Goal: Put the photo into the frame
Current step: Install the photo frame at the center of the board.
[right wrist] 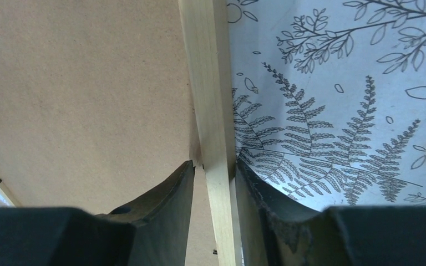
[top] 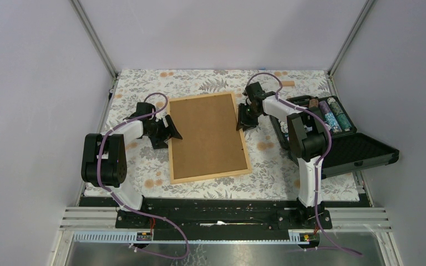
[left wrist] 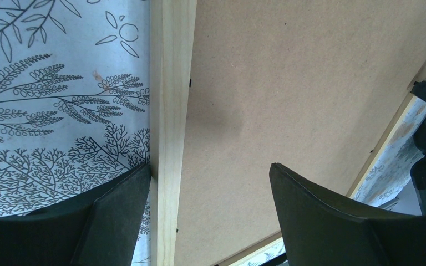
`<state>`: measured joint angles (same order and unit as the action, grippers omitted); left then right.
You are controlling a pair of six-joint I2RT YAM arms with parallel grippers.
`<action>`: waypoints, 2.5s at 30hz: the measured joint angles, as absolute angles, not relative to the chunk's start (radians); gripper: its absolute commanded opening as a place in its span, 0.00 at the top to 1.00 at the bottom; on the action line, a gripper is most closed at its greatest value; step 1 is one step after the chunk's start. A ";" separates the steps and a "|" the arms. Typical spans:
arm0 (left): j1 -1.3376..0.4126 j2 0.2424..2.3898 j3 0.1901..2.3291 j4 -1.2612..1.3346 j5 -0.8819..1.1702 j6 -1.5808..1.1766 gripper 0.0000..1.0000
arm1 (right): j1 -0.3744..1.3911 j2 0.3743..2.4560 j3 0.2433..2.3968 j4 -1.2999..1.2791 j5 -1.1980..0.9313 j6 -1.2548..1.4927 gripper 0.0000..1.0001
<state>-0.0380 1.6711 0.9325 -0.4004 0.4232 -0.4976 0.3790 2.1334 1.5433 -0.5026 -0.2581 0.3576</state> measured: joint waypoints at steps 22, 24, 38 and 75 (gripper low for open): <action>-0.038 1.671 0.933 -0.400 0.423 -0.498 0.16 | 0.311 2.096 1.533 -0.505 -0.353 0.370 0.64; -0.038 1.671 0.933 -0.400 0.423 -0.498 0.16 | 0.311 2.097 1.527 -0.505 -0.355 0.370 0.64; -0.038 1.671 0.933 -0.400 0.423 -0.498 0.16 | 0.334 2.134 1.522 -0.499 -0.349 0.363 0.64; -0.038 1.671 0.933 -0.400 0.425 -0.498 0.16 | 0.392 2.218 1.724 -0.680 -0.250 0.331 0.60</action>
